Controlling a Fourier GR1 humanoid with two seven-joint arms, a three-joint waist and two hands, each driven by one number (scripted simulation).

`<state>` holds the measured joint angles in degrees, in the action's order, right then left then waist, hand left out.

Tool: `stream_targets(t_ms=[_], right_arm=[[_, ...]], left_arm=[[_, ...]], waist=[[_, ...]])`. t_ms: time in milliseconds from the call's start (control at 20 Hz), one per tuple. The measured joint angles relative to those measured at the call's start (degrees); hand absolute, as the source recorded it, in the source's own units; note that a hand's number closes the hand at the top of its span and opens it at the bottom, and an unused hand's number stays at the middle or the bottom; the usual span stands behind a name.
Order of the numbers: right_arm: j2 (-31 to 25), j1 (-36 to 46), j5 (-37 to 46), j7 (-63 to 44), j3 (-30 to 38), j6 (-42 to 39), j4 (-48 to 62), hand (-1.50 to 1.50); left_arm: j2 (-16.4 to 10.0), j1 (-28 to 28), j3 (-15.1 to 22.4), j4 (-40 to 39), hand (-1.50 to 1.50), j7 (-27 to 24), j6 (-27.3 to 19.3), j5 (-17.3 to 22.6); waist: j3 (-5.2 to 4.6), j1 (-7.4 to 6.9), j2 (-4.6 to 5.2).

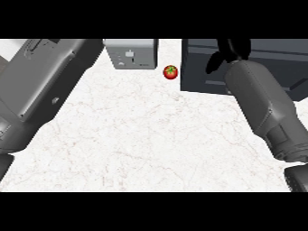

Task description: Pick up the can, place it into the drawer and close the drawer

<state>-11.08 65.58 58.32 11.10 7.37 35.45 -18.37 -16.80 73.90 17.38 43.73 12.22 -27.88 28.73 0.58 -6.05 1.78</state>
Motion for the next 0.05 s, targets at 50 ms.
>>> stream_targets(t_ms=[50], right_arm=[[0.0, 0.1, -0.4, 0.9, 0.4, -0.2, 0.3, -1.5]], left_arm=[[-0.1, -1.1, 0.2, 0.9, -1.5, -0.1, -0.1, -0.1]], waist=[[0.01, 0.07, 0.02]])
